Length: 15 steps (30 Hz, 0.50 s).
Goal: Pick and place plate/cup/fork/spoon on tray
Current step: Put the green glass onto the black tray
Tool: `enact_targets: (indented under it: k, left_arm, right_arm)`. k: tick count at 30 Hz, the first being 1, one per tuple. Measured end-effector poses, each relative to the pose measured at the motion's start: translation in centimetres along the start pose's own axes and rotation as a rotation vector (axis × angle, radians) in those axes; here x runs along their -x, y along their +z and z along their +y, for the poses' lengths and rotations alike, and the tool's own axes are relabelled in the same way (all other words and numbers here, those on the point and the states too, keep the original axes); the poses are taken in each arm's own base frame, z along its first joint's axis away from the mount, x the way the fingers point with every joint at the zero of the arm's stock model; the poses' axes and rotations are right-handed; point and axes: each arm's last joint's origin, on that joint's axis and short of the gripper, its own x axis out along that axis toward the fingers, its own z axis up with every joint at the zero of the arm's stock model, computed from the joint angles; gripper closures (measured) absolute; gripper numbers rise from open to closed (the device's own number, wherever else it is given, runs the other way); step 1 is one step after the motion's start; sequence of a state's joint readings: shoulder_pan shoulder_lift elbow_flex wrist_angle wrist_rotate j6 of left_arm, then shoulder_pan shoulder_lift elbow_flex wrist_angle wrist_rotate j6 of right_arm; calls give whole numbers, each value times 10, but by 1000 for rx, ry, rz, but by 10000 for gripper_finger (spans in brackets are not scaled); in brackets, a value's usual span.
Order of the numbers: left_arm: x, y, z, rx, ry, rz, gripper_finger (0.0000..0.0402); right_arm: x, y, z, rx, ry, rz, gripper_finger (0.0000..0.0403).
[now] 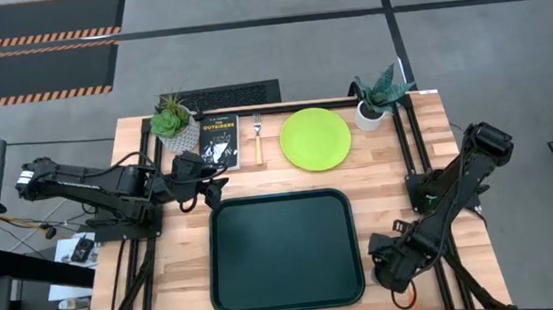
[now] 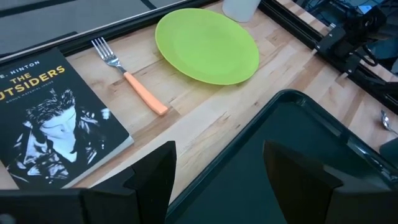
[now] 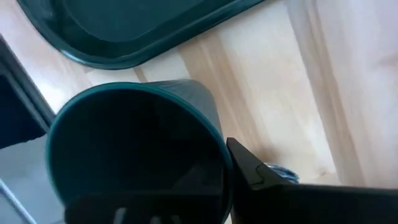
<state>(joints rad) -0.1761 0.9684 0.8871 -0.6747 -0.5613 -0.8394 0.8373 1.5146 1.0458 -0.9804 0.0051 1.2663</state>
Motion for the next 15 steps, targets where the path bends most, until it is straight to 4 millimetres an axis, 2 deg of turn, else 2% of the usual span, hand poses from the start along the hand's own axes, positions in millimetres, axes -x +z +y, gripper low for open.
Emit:
enact_targets:
  k: [7,15]
  left_arm:
    - [0,0,0,-2,0,0,173]
    - [0,0,0,-5,-1,0,173]
  right_arm:
    - [6,7,-2,20,-16,19,396]
    - [59,29,-7,72,-79,26,398]
